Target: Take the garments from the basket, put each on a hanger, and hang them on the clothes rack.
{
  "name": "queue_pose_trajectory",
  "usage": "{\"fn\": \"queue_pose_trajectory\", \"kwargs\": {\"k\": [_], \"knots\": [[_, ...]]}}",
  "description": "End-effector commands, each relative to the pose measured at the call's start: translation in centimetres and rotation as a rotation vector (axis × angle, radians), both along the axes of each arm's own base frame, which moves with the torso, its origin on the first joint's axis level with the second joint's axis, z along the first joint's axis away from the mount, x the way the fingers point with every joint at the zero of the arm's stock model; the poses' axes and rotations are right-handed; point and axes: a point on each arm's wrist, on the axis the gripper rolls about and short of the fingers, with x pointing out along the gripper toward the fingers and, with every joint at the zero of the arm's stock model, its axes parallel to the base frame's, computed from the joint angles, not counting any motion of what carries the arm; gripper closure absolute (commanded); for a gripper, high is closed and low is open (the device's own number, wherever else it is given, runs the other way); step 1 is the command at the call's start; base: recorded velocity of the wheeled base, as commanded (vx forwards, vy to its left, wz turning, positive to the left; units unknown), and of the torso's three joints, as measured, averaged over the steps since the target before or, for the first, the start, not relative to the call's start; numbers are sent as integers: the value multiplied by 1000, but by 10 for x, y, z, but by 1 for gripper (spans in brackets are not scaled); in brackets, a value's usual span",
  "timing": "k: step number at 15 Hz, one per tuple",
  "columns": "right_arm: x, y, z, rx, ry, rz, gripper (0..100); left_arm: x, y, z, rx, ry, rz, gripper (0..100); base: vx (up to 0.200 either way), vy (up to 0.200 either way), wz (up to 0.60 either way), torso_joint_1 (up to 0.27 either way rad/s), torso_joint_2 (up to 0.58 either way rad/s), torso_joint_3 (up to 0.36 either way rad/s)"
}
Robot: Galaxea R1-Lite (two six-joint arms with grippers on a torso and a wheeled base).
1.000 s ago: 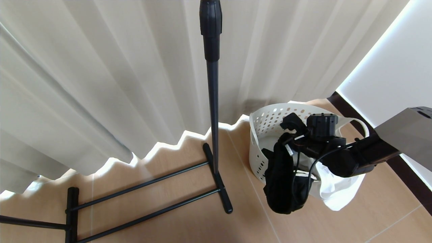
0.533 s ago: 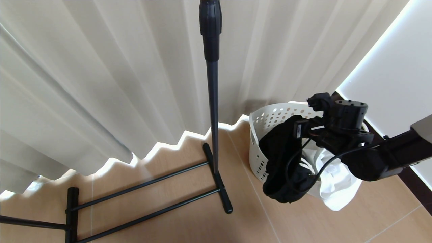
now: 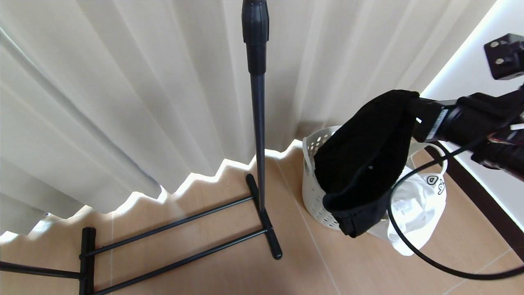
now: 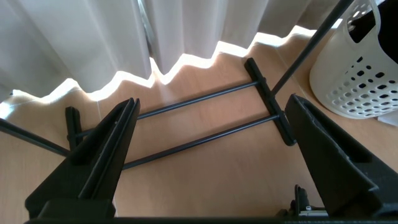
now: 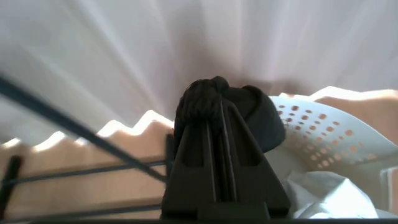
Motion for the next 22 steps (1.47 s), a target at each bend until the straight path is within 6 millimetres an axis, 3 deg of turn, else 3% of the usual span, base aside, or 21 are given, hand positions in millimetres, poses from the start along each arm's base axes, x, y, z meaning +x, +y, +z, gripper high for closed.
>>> {"fn": "queue_pose_trajectory", "kwargs": {"k": [1,11,22], "knots": [[-37,-9,20,34,-83,48,100,0,0,0,0,1,0,0,0,0,0,0,0,0],[-41,-10,22,-26,-123,44,100,0,0,0,0,2,-1,0,0,0,0,0,0,9],[-32,-8,20,-35,-110,38,100,0,0,0,-3,1,2,0,0,0,0,2,3,190]]}}
